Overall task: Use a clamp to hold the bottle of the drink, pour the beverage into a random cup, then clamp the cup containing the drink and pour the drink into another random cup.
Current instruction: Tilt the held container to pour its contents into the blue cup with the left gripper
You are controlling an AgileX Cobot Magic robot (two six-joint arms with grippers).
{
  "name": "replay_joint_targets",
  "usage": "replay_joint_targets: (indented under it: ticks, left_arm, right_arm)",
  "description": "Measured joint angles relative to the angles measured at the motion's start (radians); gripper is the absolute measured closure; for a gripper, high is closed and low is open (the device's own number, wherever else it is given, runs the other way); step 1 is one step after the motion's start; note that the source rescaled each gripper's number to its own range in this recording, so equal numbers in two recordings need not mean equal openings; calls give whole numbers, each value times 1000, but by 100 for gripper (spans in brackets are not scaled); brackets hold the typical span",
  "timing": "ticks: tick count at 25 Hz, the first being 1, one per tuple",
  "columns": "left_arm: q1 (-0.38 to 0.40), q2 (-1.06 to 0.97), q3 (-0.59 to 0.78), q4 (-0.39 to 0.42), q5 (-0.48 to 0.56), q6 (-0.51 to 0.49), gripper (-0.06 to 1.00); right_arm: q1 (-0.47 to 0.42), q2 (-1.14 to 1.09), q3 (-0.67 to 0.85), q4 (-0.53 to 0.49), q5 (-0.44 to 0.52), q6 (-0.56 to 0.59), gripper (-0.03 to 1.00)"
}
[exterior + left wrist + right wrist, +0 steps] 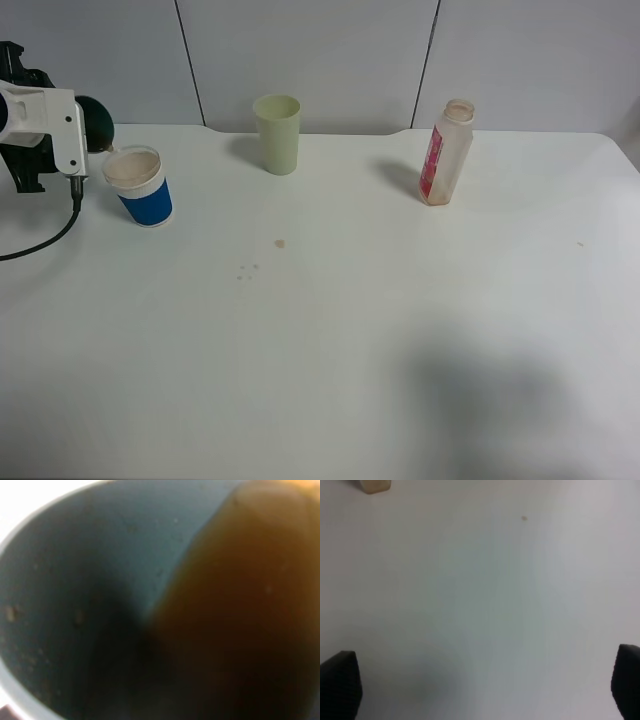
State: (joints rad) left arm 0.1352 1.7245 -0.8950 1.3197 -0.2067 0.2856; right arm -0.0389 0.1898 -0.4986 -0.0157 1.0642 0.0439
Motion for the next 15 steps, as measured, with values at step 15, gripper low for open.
replay_joint_targets:
  ticks: [15]
  left_arm:
    - [0, 0, -1, 6, 23, 72, 94]
  right_arm:
    - [0, 0, 0, 0, 0, 0, -3]
